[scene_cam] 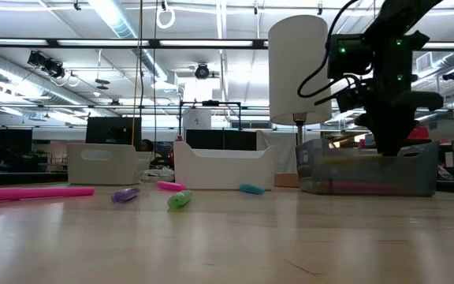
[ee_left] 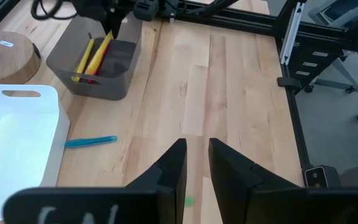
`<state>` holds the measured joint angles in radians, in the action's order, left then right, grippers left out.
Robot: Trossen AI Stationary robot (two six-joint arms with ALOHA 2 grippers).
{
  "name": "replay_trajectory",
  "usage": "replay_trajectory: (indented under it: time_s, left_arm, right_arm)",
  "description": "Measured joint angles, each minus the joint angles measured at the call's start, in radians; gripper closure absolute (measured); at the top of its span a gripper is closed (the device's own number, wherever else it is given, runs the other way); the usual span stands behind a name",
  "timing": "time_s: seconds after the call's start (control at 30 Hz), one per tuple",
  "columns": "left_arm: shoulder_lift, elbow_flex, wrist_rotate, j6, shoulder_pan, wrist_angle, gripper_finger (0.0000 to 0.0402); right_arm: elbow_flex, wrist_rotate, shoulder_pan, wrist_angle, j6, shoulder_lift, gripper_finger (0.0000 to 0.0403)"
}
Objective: Pick & Place Markers
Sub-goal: Put the yellow pen into the black transparent bin, then put the pink pen into the black transparent bin
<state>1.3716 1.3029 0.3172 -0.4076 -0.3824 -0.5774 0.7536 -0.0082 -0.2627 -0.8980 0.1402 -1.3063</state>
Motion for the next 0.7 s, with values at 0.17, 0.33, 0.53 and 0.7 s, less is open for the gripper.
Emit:
replay_trajectory:
  time_s: [0.17,0.33,0.53,0.7]
  left_arm:
    - [0.000,0.000,0.000,0.000,0.000,0.000,0.0330]
    - [0.000,0.000,0.000,0.000,0.000,0.000,0.0330]
    - [0.000,0.000,0.000,0.005,0.000,0.000,0.0330]
    - [0.000,0.000,0.000,0.008,-0.002,0.000,0.0330]
  right_arm:
    - [0.001,0.000,0.017,0.003,0.000,-0.030,0.0387]
    - [0.001,0.000,0.016,0.020,0.010,-0.029,0.0361]
    - [0.001,0.000,0.016,0.024,0.030,-0.029,0.0292]
    - [0.001,0.000,0.016,0.024,0.025,-0.029,0.0254]
